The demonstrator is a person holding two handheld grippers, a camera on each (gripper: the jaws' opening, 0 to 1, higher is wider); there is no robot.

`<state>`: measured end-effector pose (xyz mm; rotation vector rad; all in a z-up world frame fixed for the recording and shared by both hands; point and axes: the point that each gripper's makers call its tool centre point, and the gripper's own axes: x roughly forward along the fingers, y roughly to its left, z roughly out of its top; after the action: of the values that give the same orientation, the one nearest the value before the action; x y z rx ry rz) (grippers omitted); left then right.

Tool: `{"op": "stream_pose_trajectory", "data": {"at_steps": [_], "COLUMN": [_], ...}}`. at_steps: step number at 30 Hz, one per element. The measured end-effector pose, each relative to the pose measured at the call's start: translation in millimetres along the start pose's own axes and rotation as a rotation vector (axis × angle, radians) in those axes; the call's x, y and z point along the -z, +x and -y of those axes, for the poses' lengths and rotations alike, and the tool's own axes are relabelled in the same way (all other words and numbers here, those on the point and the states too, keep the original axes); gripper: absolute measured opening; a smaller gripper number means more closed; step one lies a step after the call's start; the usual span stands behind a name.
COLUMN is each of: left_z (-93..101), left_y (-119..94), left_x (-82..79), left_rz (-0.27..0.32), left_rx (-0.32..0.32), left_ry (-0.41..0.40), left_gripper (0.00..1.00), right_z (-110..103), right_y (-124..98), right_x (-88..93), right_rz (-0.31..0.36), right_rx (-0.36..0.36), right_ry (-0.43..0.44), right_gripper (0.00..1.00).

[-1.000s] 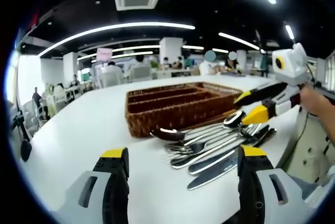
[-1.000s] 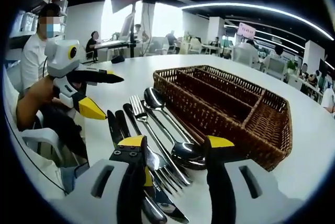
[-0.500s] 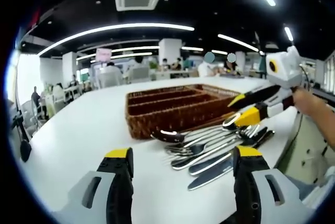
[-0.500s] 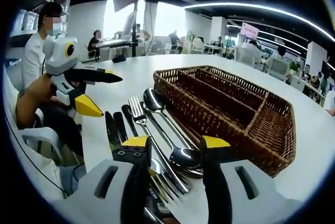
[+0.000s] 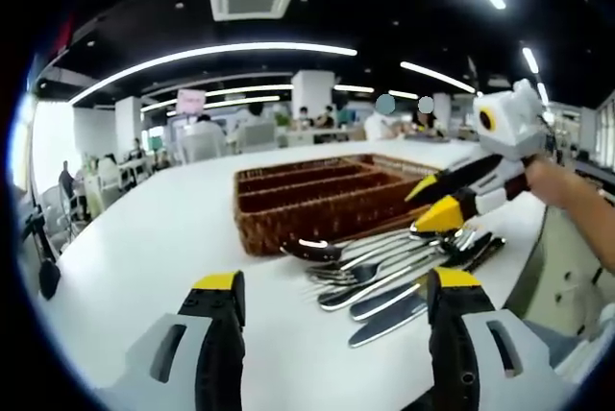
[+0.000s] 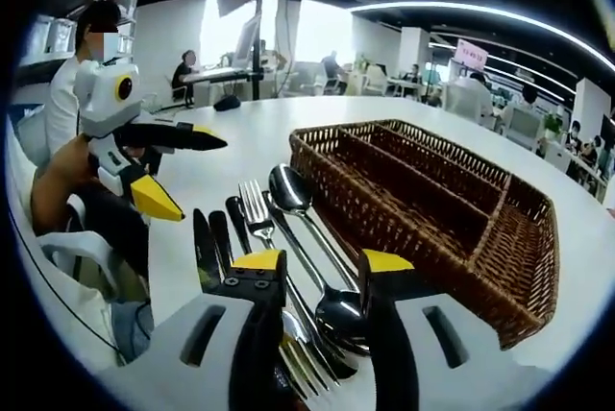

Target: Arrange the knives, forks, and spoons in their matching storage slots by inserting each utensil handle-first until every utensil is classified and aligned in the correct compartment

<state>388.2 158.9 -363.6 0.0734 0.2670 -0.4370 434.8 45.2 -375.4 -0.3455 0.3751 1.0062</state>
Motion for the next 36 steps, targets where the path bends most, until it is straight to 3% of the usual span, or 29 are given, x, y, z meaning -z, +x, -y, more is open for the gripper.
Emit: {"op": "stream_pose_trajectory", "data": {"at_steps": [20,28,30,32,36], "left_z": [-1.9,-1.9,-2.5,-2.5,-2.0], "left_y": [-2,-4,-5,-5,-4], "left_x": [7.2,6.7,6.5,6.9,7.1], "left_rz": [-0.019,-0.014,-0.013,-0.014,-0.013], "left_rx": [-0.006,-0.006,-0.006,-0.007,-0.009], "left_ry": [0.007,-0.001,-0.005,-0.005,-0.005], "left_gripper": [0.78,0.79,0.79,0.79,0.80], "right_z": [0,-4,-6,-12,-6], "right_y": [20,32,33,36,41], "right_x": [-1.4,5.3,4.7,-0.7,6.7], "right_rz": [-0.024,-0.053,-0.046,-0.014,-0.046], "right_rx": [-0.051,-0.104,-0.114,-0.171,-0.153], "right_ry": [-0.008,-0.027,-0.025,0.014,-0.003], "right_gripper": [0.23,0.17,0.17,0.17,0.17]}}
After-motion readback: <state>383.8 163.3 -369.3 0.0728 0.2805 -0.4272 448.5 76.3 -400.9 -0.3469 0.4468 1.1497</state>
